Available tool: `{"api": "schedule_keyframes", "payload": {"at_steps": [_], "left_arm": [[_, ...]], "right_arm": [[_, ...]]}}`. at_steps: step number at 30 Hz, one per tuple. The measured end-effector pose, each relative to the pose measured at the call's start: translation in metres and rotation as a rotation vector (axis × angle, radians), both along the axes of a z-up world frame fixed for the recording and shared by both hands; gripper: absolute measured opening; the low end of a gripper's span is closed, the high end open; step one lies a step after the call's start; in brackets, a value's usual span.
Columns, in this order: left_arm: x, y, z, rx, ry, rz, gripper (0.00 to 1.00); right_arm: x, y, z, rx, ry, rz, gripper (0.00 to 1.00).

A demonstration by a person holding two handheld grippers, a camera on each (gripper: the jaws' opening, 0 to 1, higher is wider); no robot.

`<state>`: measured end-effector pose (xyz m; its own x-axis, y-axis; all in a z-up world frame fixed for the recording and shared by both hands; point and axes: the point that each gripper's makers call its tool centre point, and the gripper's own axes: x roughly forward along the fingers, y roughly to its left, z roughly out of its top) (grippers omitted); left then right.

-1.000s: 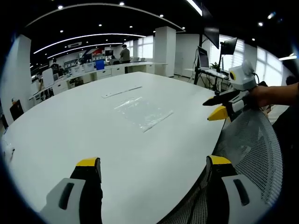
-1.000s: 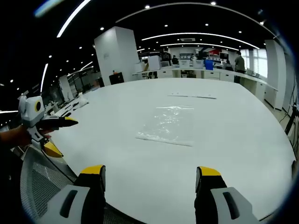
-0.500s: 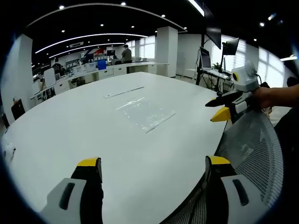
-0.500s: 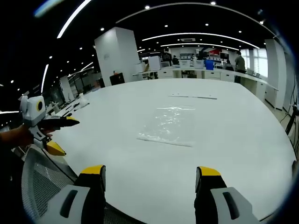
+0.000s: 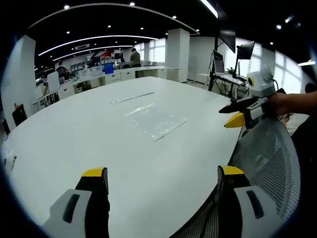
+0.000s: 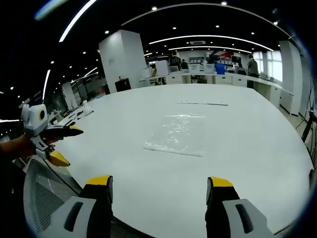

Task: Open the resealable bag by pulling the two sides of the seal apart until the entire bag opening is separated and visibly accessible.

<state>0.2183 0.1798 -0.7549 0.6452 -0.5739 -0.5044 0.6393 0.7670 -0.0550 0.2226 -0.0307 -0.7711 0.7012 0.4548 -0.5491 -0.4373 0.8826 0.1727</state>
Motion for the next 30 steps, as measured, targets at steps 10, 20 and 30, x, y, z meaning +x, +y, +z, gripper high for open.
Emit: {"api": "schedule_keyframes", "payload": {"at_steps": [10,20,30], "left_arm": [[0.004,0.0,0.0,-0.002,-0.003,-0.003,0.9],[0.005,0.002,0.0,-0.013,0.009,0.002,0.9],[0.01,0.002,0.0,-0.008,0.016,-0.011,0.9]], "right_arm": [[0.001,-0.004,-0.001,-0.018,0.0,0.0,0.76],[0.007,-0.008,-0.002,-0.025,0.005,-0.008,0.75],[0.015,-0.008,-0.006,-0.04,0.016,0.004,0.74]]}}
